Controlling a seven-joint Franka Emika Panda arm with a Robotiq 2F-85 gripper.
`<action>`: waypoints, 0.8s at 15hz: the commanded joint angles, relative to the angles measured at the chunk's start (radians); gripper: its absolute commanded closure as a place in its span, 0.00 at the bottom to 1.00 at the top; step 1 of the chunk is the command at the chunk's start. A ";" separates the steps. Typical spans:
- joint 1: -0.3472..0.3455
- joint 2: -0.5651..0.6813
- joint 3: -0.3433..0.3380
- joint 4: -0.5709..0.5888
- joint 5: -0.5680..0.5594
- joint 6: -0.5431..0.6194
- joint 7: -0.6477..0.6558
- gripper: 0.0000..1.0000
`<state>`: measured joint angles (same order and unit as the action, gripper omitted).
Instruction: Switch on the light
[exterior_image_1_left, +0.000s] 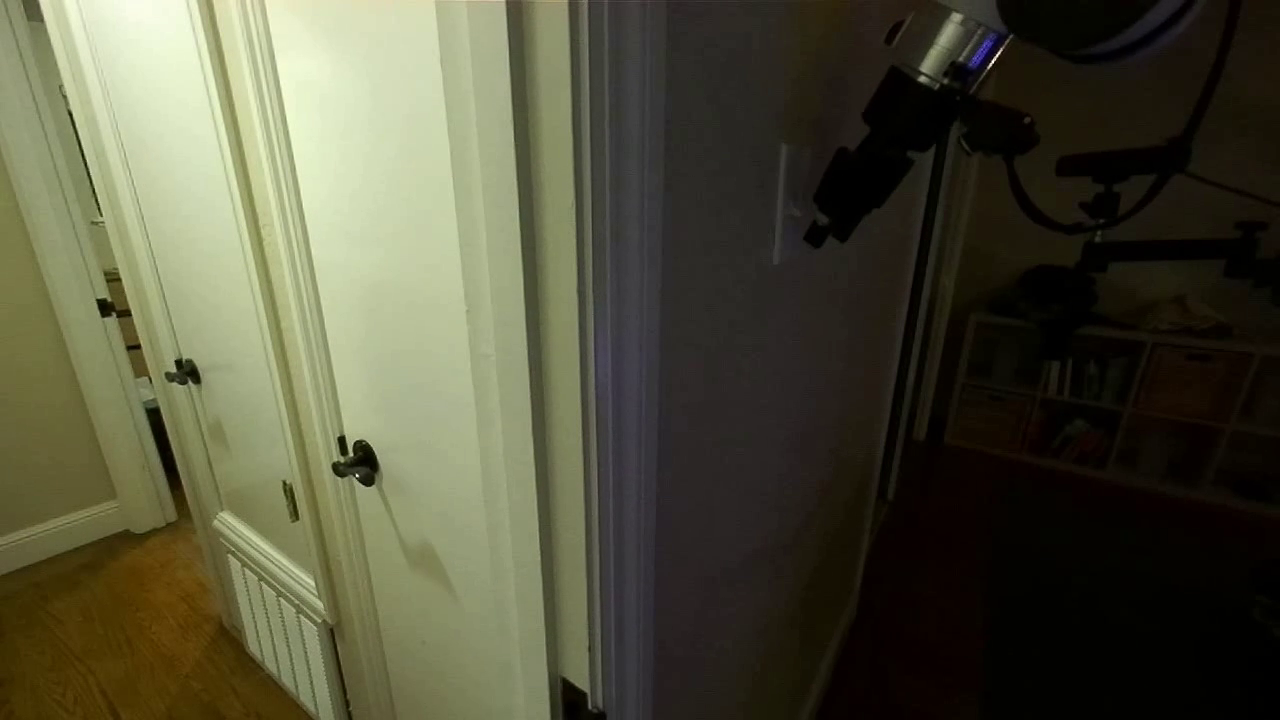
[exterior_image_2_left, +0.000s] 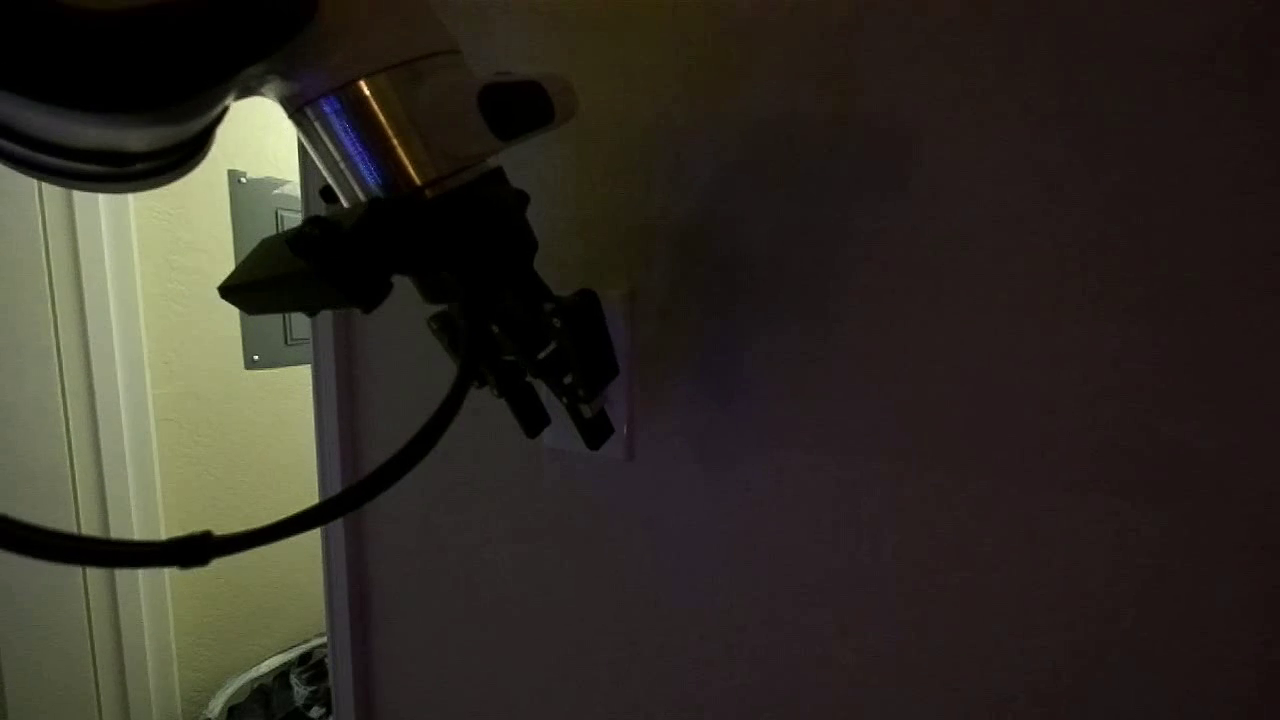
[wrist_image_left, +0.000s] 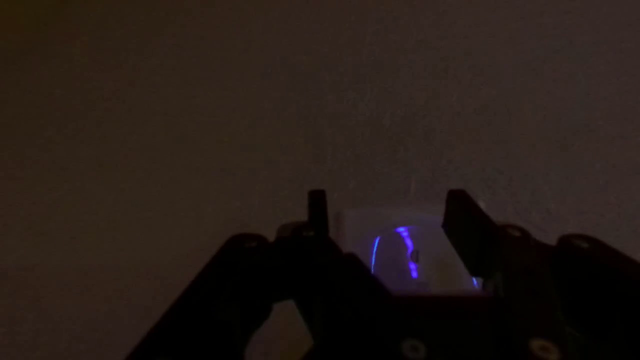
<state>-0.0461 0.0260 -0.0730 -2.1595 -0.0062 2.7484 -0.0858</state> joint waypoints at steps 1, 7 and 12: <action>-0.016 0.040 0.003 0.043 0.031 0.054 -0.036 0.67; -0.022 0.046 0.009 0.063 0.121 0.067 -0.062 0.94; -0.021 0.018 0.015 0.036 0.238 0.085 -0.120 0.94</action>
<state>-0.0571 0.0675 -0.0603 -2.1165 0.1809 2.7955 -0.1600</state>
